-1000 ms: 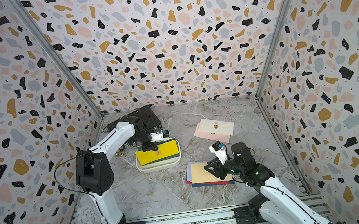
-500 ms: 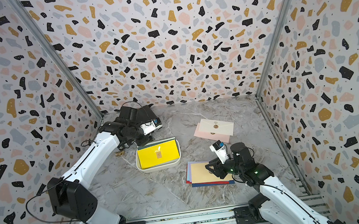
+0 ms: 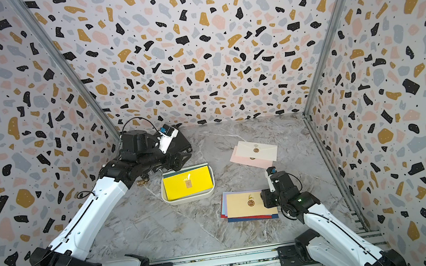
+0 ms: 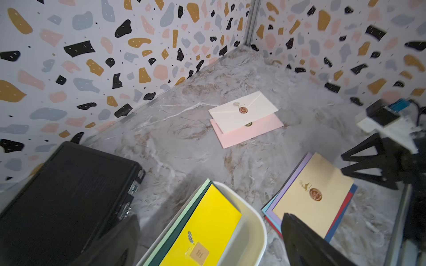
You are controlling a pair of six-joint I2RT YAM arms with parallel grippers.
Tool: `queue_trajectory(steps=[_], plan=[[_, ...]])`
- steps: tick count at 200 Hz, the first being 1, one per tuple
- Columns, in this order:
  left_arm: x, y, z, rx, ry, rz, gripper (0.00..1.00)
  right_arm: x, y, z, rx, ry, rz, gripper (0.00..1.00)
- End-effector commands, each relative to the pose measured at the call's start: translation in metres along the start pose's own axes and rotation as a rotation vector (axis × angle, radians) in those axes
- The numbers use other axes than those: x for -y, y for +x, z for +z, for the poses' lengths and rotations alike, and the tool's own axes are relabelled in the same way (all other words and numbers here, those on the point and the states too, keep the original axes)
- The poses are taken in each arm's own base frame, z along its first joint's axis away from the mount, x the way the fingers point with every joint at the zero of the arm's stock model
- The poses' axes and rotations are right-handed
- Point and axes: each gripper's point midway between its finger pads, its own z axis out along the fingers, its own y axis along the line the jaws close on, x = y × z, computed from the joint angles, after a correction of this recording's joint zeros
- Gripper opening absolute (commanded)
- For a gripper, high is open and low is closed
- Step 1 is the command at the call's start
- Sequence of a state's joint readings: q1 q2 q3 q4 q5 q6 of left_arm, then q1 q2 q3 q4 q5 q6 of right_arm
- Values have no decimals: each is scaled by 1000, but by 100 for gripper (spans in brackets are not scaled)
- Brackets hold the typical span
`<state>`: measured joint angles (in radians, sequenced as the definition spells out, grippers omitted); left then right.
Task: Put the sealed envelopes into the storage box
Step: Place the envelope in the storage box, then pick up the envelope from the center of the board.
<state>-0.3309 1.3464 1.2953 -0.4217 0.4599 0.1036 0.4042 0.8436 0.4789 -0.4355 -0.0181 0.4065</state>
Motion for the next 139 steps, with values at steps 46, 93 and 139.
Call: queue_trajectory(steps=[46,93,139], plan=[[-38,-3,27,143,-33,-392,99,45,27,9,-83,117,275,54],[14,55,78,-219,74,-410,73,45,49,25,-224,115,359,54],[130,135,112,-561,292,-225,58,42,54,30,-240,90,366,54]])
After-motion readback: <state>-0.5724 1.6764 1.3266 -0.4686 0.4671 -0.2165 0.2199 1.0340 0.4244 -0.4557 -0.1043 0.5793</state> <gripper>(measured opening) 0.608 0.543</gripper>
